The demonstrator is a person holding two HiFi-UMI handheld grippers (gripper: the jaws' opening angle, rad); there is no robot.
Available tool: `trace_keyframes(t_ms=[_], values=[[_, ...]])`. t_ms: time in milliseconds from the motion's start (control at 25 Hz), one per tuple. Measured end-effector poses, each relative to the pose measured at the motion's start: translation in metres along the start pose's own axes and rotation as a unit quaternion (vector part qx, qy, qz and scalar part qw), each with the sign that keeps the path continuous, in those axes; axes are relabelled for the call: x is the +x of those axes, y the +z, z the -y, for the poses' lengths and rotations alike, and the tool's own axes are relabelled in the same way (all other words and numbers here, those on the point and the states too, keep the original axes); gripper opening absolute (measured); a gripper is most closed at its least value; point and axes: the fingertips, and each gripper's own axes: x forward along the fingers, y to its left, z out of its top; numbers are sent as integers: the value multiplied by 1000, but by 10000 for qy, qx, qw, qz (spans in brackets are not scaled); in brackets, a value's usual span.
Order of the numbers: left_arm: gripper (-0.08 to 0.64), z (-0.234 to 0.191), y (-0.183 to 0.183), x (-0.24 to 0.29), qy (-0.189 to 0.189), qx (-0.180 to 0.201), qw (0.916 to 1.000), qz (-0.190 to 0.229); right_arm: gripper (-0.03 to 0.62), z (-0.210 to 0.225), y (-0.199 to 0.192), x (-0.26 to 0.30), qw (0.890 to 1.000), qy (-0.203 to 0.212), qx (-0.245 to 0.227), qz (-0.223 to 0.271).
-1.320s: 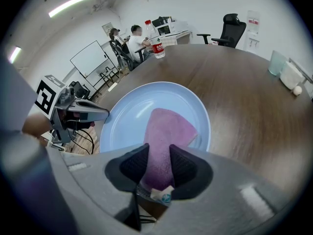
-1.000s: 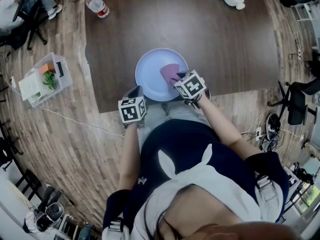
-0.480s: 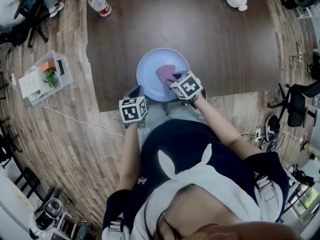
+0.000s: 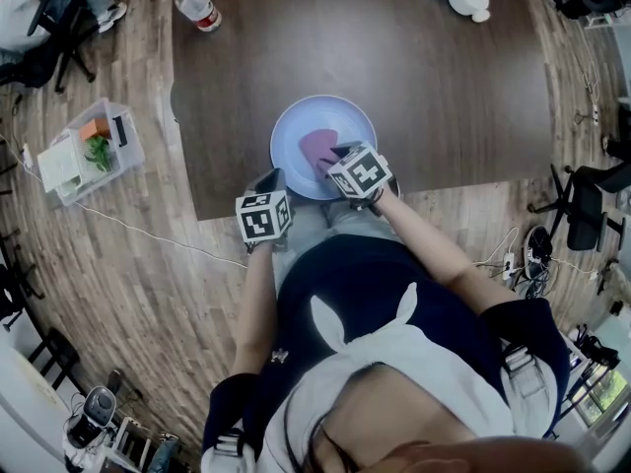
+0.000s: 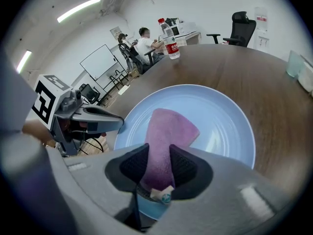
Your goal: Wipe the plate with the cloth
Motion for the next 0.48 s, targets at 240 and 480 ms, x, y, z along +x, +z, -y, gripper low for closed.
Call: trace_keyframes(t_ms=[240, 480], values=[[6, 0, 0, 0, -14, -17, 10000, 15, 121, -12, 6, 9, 9999, 26, -133, 9], [6, 0, 0, 0, -28, -17, 10000, 19, 121, -25, 14, 16, 9993, 79, -365, 5]])
